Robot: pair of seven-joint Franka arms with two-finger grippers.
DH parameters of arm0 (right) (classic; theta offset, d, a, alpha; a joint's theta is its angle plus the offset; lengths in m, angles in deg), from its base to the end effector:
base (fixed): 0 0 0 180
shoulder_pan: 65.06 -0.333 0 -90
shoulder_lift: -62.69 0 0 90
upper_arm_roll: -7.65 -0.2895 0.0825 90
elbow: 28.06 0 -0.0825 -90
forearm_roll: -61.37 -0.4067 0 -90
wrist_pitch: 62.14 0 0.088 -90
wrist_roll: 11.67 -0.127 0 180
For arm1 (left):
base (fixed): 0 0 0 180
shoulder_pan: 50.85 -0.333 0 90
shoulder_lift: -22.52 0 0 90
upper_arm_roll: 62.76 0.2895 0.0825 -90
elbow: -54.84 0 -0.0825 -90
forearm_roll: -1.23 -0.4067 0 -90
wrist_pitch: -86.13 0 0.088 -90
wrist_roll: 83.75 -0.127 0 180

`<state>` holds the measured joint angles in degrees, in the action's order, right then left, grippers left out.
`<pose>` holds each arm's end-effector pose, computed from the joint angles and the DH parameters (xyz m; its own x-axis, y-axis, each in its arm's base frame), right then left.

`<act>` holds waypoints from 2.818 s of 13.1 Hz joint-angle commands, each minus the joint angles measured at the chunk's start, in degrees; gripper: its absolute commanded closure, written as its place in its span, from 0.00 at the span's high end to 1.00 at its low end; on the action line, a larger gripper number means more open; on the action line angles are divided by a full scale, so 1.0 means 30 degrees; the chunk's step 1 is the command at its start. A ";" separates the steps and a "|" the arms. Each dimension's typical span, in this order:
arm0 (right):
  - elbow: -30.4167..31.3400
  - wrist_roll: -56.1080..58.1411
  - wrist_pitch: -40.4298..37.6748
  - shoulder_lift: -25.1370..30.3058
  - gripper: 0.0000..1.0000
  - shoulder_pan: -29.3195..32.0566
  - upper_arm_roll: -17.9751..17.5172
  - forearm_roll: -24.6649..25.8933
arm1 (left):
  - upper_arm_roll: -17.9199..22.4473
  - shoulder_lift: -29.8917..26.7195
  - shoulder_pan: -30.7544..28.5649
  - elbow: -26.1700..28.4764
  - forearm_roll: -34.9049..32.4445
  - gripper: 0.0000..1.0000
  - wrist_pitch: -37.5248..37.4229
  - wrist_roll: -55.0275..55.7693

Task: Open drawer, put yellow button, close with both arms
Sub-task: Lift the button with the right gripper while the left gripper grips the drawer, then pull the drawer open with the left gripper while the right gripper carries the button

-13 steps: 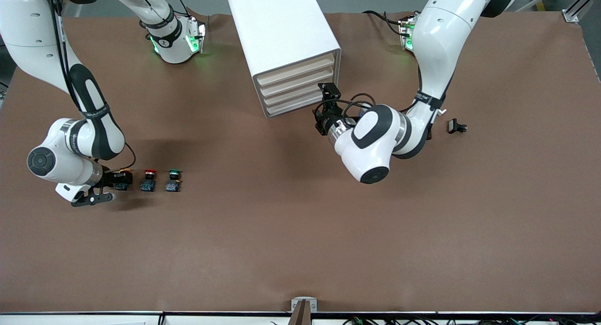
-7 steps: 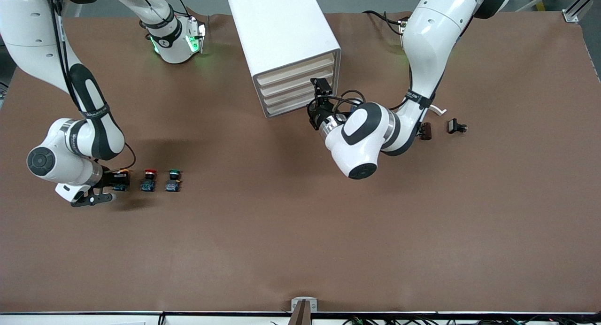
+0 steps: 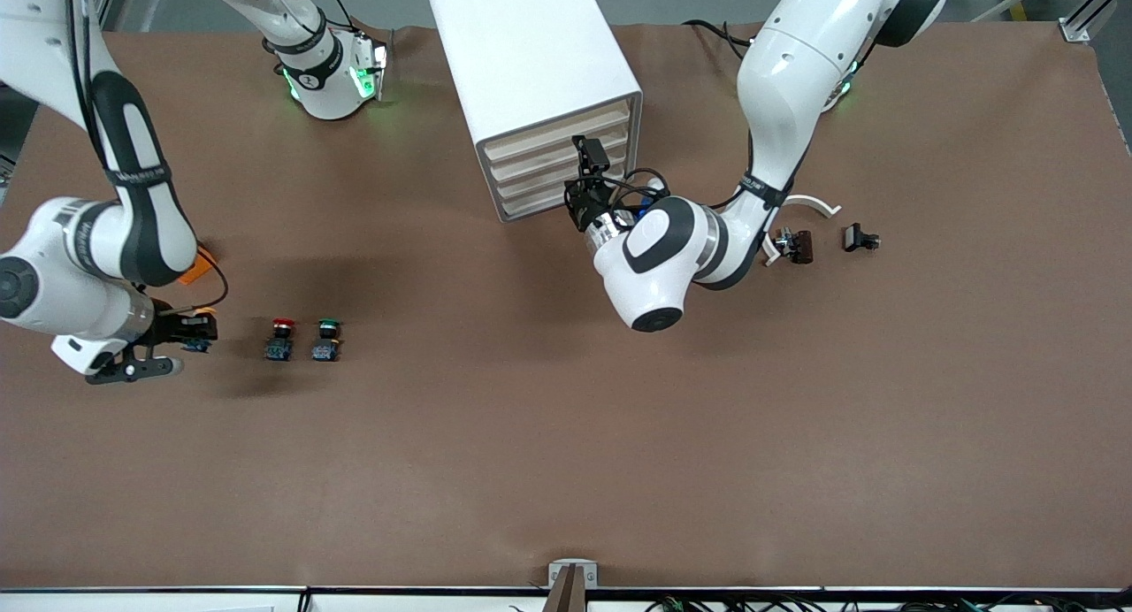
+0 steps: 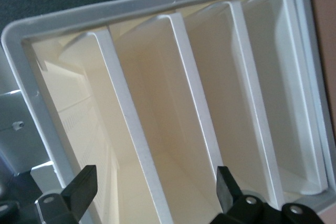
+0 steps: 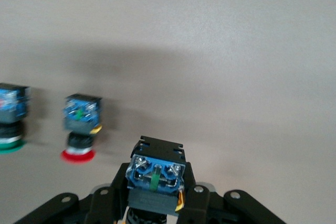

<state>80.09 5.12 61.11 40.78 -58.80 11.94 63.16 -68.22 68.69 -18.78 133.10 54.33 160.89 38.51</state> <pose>0.6107 -0.1149 0.2364 0.9833 0.1289 -0.1282 0.1319 -0.9911 0.0154 0.4469 -0.4766 0.2205 -0.2609 0.9348 -0.2409 0.3367 -0.1458 -0.9303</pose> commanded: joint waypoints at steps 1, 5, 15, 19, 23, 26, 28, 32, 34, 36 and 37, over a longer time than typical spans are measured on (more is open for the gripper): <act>-0.0187 -0.1809 -0.2692 0.1937 0.28 -0.0530 -0.0141 -0.0099 | 0.0064 0.0399 0.0470 -0.0276 0.0465 1.00 -0.0369 0.1193; -0.0453 -0.5673 -0.6210 0.4163 0.28 -0.2256 -0.0141 -0.0099 | 0.0064 0.0634 0.0763 -0.0276 0.1080 1.00 -0.1304 0.2483; -0.0453 -1.4258 -0.9322 0.6716 0.28 -0.7353 -0.0170 -0.0099 | 0.0093 0.1073 0.0765 -0.0276 0.1900 0.06 -0.1570 0.2955; -0.0454 -1.9673 -0.9879 0.7068 0.28 -1.0485 -0.0170 -0.0099 | 0.0239 0.1103 0.0649 -0.0276 0.2135 0.00 -0.1570 0.3276; -0.0920 -2.4917 -0.9764 0.6952 0.27 -1.3619 -0.0170 -0.0128 | 0.0969 0.1103 0.0092 -0.0422 0.2134 0.00 -0.1338 0.2898; -0.2061 -2.8817 -0.9646 0.6456 0.27 -1.5761 -0.0170 -0.0274 | 0.1353 0.0840 -0.0375 -0.0656 0.2281 0.00 -0.1131 0.2867; -0.2997 -3.0577 -0.9530 0.5726 0.27 -1.6409 -0.0141 -0.1849 | 0.1353 0.0868 -0.0698 -0.0833 0.2281 0.00 -0.0724 0.2868; -0.4525 -3.4442 -0.8480 0.4084 0.26 -1.7842 -0.0141 -0.2882 | 0.1382 0.0898 -0.1315 -0.1125 0.2281 0.00 0.0653 0.2429; -0.4525 -3.6464 -0.6900 0.3410 0.26 -1.8634 -0.0141 -0.2853 | 0.1353 0.0927 -0.1548 -0.1330 0.2311 0.00 0.1823 0.2166; -0.4700 -3.8107 -0.5813 0.2649 0.26 -1.9220 -0.0141 -0.2882 | 0.1353 0.0927 -0.1549 -0.1331 0.2311 0.00 0.2296 0.1990; -0.4817 -3.8637 -0.5518 0.2152 0.26 -1.9484 -0.0141 -0.2882 | 0.1353 0.0927 -0.1578 -0.1331 0.2311 0.00 0.2326 0.1843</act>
<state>68.31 -107.24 43.91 50.20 -115.70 10.74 55.46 -64.70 71.02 -23.60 129.64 60.55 163.45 46.91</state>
